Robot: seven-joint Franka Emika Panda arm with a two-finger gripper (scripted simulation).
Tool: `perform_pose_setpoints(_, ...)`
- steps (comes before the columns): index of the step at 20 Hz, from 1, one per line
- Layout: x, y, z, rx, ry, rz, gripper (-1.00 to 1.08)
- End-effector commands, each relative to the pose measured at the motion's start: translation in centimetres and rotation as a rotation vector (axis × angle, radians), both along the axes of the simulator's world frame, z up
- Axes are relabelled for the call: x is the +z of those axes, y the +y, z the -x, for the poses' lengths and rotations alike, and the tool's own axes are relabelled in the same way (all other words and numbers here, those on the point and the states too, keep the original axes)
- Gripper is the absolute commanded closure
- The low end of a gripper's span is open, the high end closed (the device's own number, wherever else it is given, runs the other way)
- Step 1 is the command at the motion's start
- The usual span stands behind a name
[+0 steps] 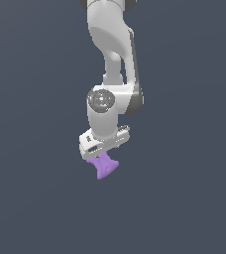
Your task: Pick up the object and move it to a goal position.
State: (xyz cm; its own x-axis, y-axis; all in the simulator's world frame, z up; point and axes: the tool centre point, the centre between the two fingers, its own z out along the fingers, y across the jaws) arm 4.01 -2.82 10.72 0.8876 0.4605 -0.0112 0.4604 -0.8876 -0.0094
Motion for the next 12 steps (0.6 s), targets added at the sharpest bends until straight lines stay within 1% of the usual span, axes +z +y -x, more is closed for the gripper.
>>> perform_pose_setpoints(1,-0.8,-0.6,-0.6,0.053,-0.005,0.001,-0.92)
perform_pose_setpoints(6,-2.1,-1.4,-1.4,0.127,-0.010,0.002,-0.92)
perform_pose_setpoints(12,-2.9,-2.0,-1.9,0.172,-0.014,0.002,-0.92)
